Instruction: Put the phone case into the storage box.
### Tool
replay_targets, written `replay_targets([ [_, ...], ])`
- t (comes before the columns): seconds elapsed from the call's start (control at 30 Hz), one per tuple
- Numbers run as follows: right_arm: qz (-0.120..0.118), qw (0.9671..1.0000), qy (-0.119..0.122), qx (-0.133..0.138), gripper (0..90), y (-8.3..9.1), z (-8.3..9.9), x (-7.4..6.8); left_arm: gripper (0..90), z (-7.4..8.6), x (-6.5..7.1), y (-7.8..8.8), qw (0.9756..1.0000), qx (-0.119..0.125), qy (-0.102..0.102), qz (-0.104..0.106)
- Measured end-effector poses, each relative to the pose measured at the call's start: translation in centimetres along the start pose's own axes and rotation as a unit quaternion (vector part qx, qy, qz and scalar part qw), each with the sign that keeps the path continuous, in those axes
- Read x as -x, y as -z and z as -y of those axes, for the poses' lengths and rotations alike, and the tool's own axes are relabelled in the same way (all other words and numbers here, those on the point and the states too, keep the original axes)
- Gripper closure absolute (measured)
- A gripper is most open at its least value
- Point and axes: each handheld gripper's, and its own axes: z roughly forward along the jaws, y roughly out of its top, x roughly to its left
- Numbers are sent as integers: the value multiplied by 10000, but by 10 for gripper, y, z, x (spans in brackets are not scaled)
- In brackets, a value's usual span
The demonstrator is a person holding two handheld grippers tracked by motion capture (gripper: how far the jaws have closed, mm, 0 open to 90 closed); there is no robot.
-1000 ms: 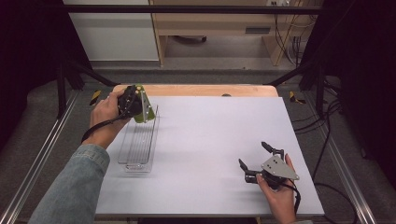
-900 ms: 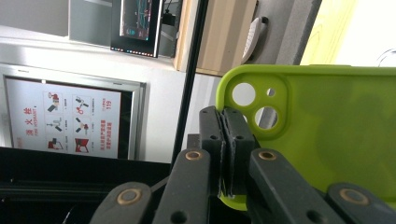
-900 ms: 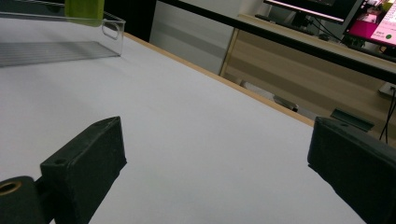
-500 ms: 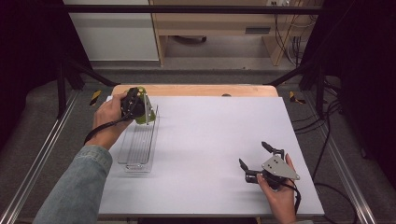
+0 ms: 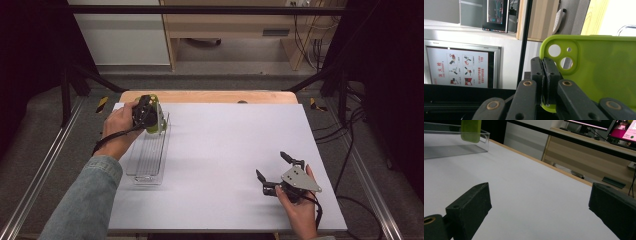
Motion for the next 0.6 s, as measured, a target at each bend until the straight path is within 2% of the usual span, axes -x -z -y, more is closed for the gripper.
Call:
replay_targets([
  [0.3, 6, 10000, 10, 12, 44, 0, 0, 1, 879, 0, 2, -3, 10000, -37, -21, -6],
  [0.43, 0, 10000, 15, 3, 45, 0, 0, 0, 878, -2, 5, -3, 9999, 2, -145, 5],
  [0.6, 14, 10000, 13, -10, 45, 0, 0, 0, 878, -5, 6, -3, 9999, 54, -155, -12],
])
